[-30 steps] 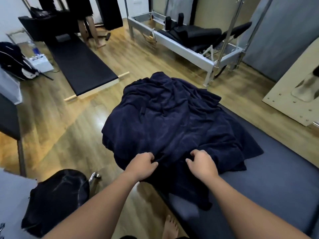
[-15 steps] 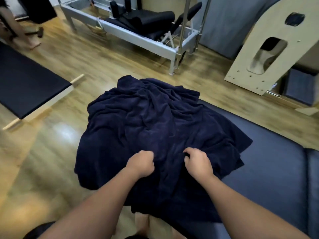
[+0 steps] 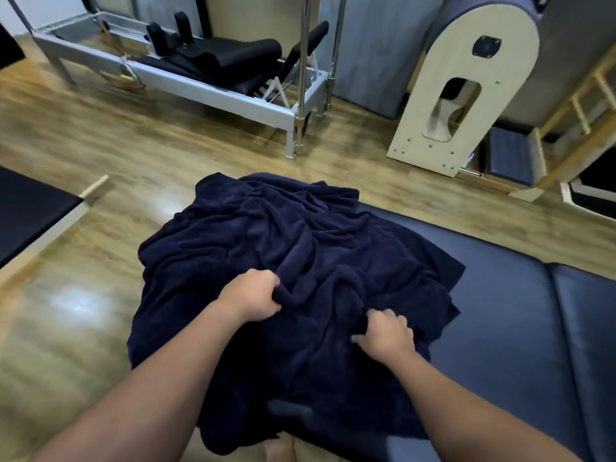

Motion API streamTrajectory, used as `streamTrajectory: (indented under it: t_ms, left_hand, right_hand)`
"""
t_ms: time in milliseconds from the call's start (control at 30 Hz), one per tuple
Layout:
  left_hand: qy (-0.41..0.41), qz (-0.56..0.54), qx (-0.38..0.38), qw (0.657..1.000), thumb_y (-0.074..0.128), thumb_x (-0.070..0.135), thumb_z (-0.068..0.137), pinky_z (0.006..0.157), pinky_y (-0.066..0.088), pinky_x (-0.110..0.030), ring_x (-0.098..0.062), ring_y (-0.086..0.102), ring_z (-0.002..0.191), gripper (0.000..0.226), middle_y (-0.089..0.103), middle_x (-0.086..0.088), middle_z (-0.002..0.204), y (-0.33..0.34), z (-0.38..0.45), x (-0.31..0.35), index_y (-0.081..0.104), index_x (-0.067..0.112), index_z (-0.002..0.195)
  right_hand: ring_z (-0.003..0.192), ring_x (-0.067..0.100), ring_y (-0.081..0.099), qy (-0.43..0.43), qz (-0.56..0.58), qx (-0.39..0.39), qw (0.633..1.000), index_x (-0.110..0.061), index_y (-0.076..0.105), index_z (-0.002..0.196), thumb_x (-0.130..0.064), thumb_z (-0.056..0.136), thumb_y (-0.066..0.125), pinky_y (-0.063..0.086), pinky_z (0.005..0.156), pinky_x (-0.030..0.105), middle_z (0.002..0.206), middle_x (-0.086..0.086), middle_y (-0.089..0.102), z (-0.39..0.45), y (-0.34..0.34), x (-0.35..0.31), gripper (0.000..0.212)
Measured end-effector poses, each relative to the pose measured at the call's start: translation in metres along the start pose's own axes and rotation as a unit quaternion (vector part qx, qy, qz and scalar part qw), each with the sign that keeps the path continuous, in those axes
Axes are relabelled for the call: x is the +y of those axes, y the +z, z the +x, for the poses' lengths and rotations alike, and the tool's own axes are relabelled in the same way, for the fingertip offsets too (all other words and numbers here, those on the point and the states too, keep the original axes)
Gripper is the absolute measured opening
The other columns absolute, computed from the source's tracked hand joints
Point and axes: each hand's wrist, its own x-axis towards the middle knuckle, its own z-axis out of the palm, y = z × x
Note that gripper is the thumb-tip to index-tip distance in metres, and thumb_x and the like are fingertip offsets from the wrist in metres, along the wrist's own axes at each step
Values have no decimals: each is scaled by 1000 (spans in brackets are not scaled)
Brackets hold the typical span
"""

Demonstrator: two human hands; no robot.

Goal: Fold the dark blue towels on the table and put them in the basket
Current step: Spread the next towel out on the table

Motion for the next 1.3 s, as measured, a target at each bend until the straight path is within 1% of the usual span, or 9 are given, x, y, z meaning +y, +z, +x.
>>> streamTrajectory:
  t_ms: [133,233,367,467,567,733,900,1100,1300]
  left_hand:
    - [21,-4,9,1000,58,30,92,81,56,-41,-25,63,90,5,64,2,99,4,5,9,59,29,97]
    - [45,-27,19,998,56,30,94,83,55,-41,-26,63,91,9,62,0,98,8,18,19,58,21,93]
    - [55,-193,-26,979,67,41,92,85,56,-37,-15,65,88,21,68,2,100,8,33,42,62,20,97]
    - [102,-104,-108,983,86,50,71,75,54,-30,-12,65,86,44,68,6,95,12,39,64,65,21,96]
    - [144,24,-144,979,86,37,73,61,48,-29,-15,62,76,35,66,2,85,19,44,92,63,14,85]
    - [172,15,-114,978,76,30,83,56,42,-29,-16,59,68,27,63,3,72,24,51,140,61,12,71]
    - [172,-14,-69,983,73,35,85,67,53,-33,-13,66,76,20,72,5,77,29,49,189,73,15,78]
    - [176,-6,-30,984,72,40,86,67,50,-31,-15,64,74,27,68,4,71,60,25,304,69,16,75]
    - [227,-63,-167,958,74,45,85,62,45,-29,-11,62,70,35,64,11,67,121,-8,427,60,21,64]
  right_hand:
    - [101,28,57,-19,70,145,987,-21,46,91,-30,98,55,44,76,41,100,-2,55,-12,19,9,15]
    - [85,28,56,25,213,251,944,-19,43,92,-18,98,49,49,73,45,90,0,58,-17,5,15,8]
    - [76,24,58,64,356,246,899,-20,50,106,-21,101,48,49,70,39,84,1,61,-24,-21,42,5]
    - [93,10,63,-37,258,112,959,-31,61,111,-32,87,73,48,82,24,100,-10,68,-33,-29,78,27]
    - [109,26,59,-30,96,30,994,-37,59,128,-11,82,60,48,93,30,105,-1,51,-38,-31,115,53]
    - [108,30,41,66,-47,82,993,-41,53,134,-7,92,43,51,88,42,104,1,34,-39,-42,169,55]
    - [103,27,41,94,-117,151,977,-39,59,126,-16,96,45,45,77,35,99,1,28,-37,-55,224,40]
    - [104,27,43,126,-142,201,961,-38,64,120,-19,95,47,37,73,33,110,3,43,-36,-75,336,36]
    - [100,28,41,217,-107,214,946,-27,66,112,-18,90,50,37,71,33,107,4,45,-55,-97,457,29]
